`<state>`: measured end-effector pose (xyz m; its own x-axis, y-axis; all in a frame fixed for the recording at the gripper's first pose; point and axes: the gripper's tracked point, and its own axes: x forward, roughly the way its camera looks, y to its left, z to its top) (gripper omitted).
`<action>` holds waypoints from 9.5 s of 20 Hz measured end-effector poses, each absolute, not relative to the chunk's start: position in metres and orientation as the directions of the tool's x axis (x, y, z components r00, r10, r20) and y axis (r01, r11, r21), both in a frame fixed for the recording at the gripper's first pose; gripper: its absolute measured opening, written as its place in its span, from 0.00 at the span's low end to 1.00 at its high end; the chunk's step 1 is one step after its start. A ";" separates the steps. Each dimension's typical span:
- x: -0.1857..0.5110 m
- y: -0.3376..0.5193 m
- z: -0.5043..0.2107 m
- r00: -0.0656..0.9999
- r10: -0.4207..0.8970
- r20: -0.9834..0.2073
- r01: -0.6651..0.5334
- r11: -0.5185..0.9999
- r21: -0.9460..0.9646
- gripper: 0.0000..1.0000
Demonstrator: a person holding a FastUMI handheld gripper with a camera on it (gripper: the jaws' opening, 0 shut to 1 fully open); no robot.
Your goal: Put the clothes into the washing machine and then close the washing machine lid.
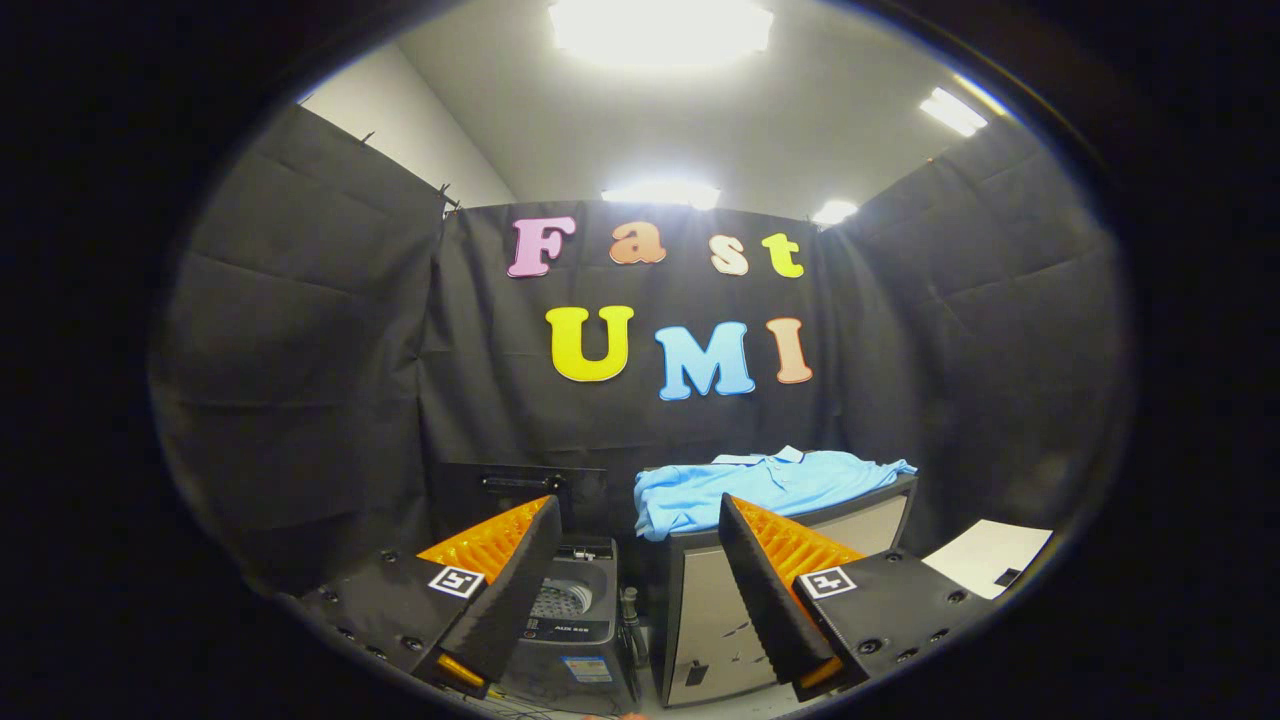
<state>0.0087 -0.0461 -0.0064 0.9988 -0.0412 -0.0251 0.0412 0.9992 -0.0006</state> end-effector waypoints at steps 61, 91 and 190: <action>0.322 -0.255 -0.129 0.630 -0.258 -0.732 0.391 0.920 0.012 0.44; 0.287 -0.120 0.013 0.839 -0.347 -0.418 0.299 0.937 -0.178 0.02; 0.435 0.197 -0.118 0.922 -0.148 -0.358 0.072 0.973 -0.217 0.99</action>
<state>0.4352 0.1969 -0.1183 0.9217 -0.1483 -0.3585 0.0722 0.9735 -0.2171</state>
